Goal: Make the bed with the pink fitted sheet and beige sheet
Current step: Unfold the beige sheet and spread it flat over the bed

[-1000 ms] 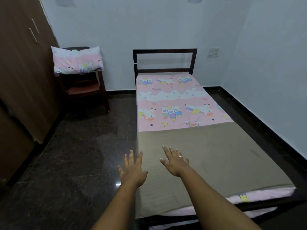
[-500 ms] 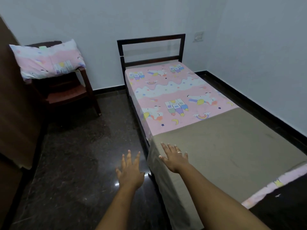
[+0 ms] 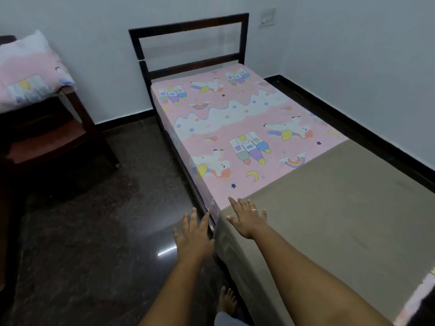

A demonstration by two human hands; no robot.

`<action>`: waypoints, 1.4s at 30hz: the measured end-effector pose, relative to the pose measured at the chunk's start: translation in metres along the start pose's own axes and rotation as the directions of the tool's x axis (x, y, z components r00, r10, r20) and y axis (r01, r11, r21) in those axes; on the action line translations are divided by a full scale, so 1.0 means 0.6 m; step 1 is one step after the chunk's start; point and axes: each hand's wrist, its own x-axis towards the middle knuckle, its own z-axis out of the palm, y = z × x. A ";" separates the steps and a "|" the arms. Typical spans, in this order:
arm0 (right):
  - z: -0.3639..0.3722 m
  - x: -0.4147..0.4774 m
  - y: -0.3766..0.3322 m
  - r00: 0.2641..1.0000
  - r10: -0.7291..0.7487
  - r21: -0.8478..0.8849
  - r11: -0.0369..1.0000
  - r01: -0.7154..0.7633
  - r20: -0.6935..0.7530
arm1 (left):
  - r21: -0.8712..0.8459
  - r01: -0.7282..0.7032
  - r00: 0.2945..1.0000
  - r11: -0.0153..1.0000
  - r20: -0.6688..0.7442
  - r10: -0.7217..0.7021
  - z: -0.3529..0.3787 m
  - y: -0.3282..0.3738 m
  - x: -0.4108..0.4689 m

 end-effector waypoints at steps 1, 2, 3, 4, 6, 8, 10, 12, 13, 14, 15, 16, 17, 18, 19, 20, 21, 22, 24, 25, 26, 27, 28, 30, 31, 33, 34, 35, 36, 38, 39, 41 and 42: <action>-0.014 0.022 -0.001 1.000 0.004 -0.015 1.000 -0.004 0.017 | 0.014 -0.011 1.000 1.000 0.016 0.011 -0.012 0.001 0.027; -0.033 0.052 -0.001 1.000 0.008 -0.036 0.999 -0.007 0.028 | 0.023 -0.024 0.999 0.999 0.028 0.023 -0.028 0.005 0.061; -0.050 0.079 -0.001 0.999 0.012 -0.060 0.998 -0.010 0.030 | 0.033 -0.031 0.999 0.999 0.033 0.030 -0.041 0.008 0.090; -0.071 0.111 0.001 1.000 0.018 -0.073 0.997 -0.016 0.021 | 0.040 -0.035 0.999 0.999 0.027 0.034 -0.057 0.012 0.121; -0.113 0.163 0.003 0.999 0.038 -0.045 0.998 -0.039 -0.009 | 0.049 -0.049 0.999 0.998 0.013 0.049 -0.087 0.018 0.173; -0.152 0.211 0.001 0.998 0.050 -0.025 0.998 -0.051 -0.031 | 0.075 -0.068 0.998 0.995 0.020 0.067 -0.114 0.019 0.220; -0.180 0.255 0.002 0.997 0.056 -0.025 0.998 -0.058 -0.048 | 0.129 -0.088 0.996 0.988 0.038 0.084 -0.136 0.018 0.266; -0.200 0.295 0.005 0.996 0.072 -0.011 0.997 -0.073 -0.056 | 0.156 -0.097 0.994 0.983 0.068 0.087 -0.149 0.019 0.319; -0.205 0.315 0.009 0.994 0.086 0.007 0.996 -0.086 -0.064 | 0.165 -0.105 0.992 0.981 0.080 0.092 -0.152 0.020 0.348; -0.206 0.333 0.015 0.992 0.104 0.023 0.994 -0.102 -0.069 | 0.185 -0.127 0.989 0.974 0.093 0.112 -0.153 0.022 0.378; -0.206 0.348 0.022 0.990 0.126 0.031 0.992 -0.124 -0.063 | 0.219 -0.165 0.983 0.962 0.112 0.143 -0.154 0.027 0.407; -0.203 0.362 0.030 0.987 0.150 0.034 0.988 -0.149 -0.051 | 0.258 -0.209 0.975 0.943 0.129 0.181 -0.156 0.033 0.433; -0.200 0.382 0.041 0.981 0.188 0.045 0.982 -0.186 -0.042 | 0.290 -0.264 0.962 0.920 0.149 0.229 -0.161 0.041 0.468; -0.198 0.398 0.051 0.974 0.227 0.052 0.973 -0.225 -0.027 | 0.313 -0.306 0.949 0.899 0.170 0.264 -0.166 0.048 0.499; -0.200 0.417 0.061 0.963 0.271 0.066 0.961 -0.269 -0.017 | 0.331 -0.350 0.934 0.877 0.194 0.299 -0.172 0.054 0.535; -0.202 0.435 0.069 0.950 0.313 0.079 0.947 -0.311 -0.005 | 0.344 -0.393 0.917 0.853 0.221 0.333 -0.180 0.057 0.571; -0.204 0.449 0.074 0.938 0.347 0.105 0.932 -0.346 0.007 | 0.360 -0.433 0.898 0.826 0.247 0.363 -0.188 0.059 0.599; -0.208 0.471 0.081 0.918 0.397 0.163 0.905 -0.394 0.012 | 0.379 -0.483 0.874 0.789 0.270 0.405 -0.200 0.063 0.638; -0.211 0.513 0.088 0.877 0.480 0.268 0.845 -0.463 0.004 | 0.418 -0.530 0.848 0.738 0.276 0.452 -0.222 0.071 0.714; -0.212 0.533 0.089 0.861 0.509 0.304 0.819 -0.487 0.005 | 0.426 -0.546 0.838 0.722 0.285 0.465 -0.233 0.077 0.751; -0.211 0.548 0.091 0.848 0.530 0.331 0.799 -0.502 0.009 | 0.431 -0.563 0.826 0.705 0.300 0.477 -0.243 0.084 0.780; -0.207 0.568 0.095 0.834 0.552 0.358 0.775 -0.521 0.018 | 0.443 -0.586 0.810 0.678 0.321 0.491 -0.251 0.097 0.811; -0.202 0.586 0.099 0.823 0.568 0.377 0.758 -0.532 0.020 | 0.458 -0.602 0.799 0.655 0.328 0.505 -0.255 0.109 0.835; -0.196 0.621 0.115 0.807 0.590 0.425 0.728 -0.538 0.012 | 0.471 -0.638 0.769 0.609 0.339 0.542 -0.248 0.137 0.886; -0.197 0.633 0.128 0.801 0.599 0.442 0.720 -0.535 -0.006 | 0.463 -0.656 0.753 0.596 0.348 0.558 -0.240 0.152 0.903; -0.194 0.659 0.176 0.765 0.643 0.474 0.685 -0.554 -0.035 | 0.431 -0.694 0.719 0.576 0.380 0.582 -0.208 0.190 0.937; -0.187 0.671 0.206 0.739 0.673 0.485 0.659 -0.574 -0.041 | 0.412 -0.711 0.703 0.570 0.395 0.592 -0.187 0.208 0.953; -0.178 0.681 0.239 0.711 0.702 0.485 0.638 -0.598 -0.047 | 0.397 -0.728 0.686 0.559 0.407 0.604 -0.166 0.225 0.969; -0.171 0.689 0.271 0.685 0.726 0.475 0.624 -0.621 -0.058 | 0.388 -0.744 0.668 0.544 0.411 0.620 -0.146 0.241 0.985; -0.141 0.708 0.339 0.637 0.766 0.428 0.604 -0.672 -0.081 | 0.393 -0.778 0.626 0.490 0.421 0.657 -0.095 0.268 1.018; -0.124 0.719 0.371 0.616 0.782 0.403 0.597 -0.694 -0.100 | 0.390 -0.793 0.606 0.468 0.420 0.676 -0.067 0.279 1.035; -0.092 0.735 0.416 0.567 0.812 0.372 0.573 -0.730 -0.138 | 0.378 -0.818 0.568 0.435 0.407 0.715 -0.024 0.300 1.064; -0.072 0.750 0.432 0.552 0.820 0.371 0.565 -0.737 -0.152 | 0.375 -0.825 0.555 0.423 0.395 0.732 -0.002 0.307 1.080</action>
